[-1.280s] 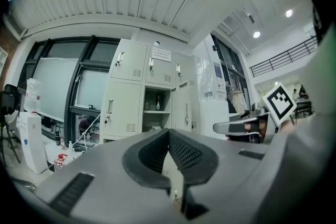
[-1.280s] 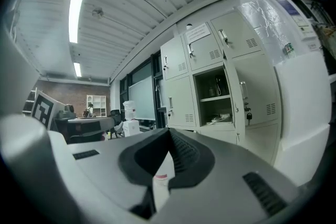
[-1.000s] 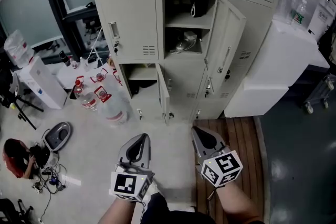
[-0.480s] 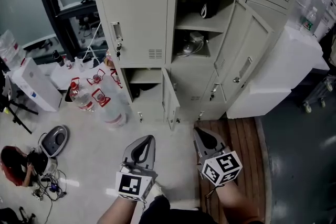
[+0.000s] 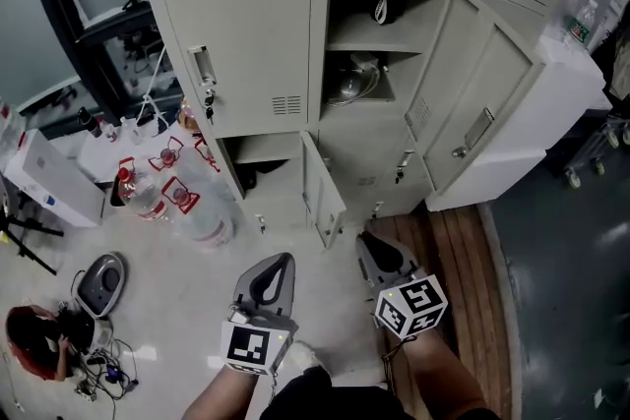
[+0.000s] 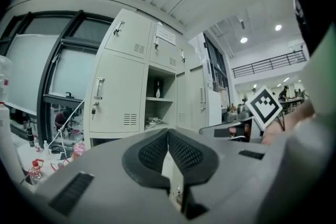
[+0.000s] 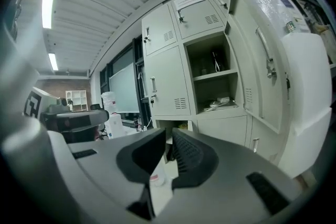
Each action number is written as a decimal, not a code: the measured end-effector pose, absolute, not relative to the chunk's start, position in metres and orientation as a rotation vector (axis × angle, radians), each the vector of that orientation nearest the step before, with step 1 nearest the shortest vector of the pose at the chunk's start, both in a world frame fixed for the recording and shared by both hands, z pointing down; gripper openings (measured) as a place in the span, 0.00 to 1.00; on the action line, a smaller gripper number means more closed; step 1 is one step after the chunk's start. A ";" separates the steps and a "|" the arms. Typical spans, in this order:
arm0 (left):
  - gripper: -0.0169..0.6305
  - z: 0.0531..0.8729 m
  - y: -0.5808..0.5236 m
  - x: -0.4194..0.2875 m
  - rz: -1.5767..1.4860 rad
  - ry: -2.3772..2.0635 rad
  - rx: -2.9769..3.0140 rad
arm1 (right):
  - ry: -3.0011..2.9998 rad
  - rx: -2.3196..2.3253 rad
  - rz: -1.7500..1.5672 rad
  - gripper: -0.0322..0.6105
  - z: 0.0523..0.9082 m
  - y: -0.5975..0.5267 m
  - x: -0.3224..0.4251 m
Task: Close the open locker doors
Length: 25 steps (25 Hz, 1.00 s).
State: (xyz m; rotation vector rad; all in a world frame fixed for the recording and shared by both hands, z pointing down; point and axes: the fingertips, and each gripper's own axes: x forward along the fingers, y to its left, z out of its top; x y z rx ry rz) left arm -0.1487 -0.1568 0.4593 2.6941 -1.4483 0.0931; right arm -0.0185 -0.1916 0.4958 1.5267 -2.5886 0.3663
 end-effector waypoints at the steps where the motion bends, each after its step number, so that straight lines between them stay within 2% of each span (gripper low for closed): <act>1: 0.03 0.461 -0.160 -0.150 0.096 -1.436 2.698 | -2.581 1.535 0.371 0.12 0.500 -0.195 -0.019; 4: 0.03 0.466 -0.169 -0.154 0.109 -1.396 2.715 | -2.559 1.565 0.386 0.21 0.511 -0.204 -0.021; 7: 0.03 0.472 -0.174 -0.158 0.118 -1.360 2.732 | -2.532 1.579 0.401 0.23 0.525 -0.210 -0.022; 25: 0.03 0.486 -0.188 -0.189 0.128 -1.399 2.721 | -2.427 1.560 0.450 0.30 0.595 -0.262 -0.026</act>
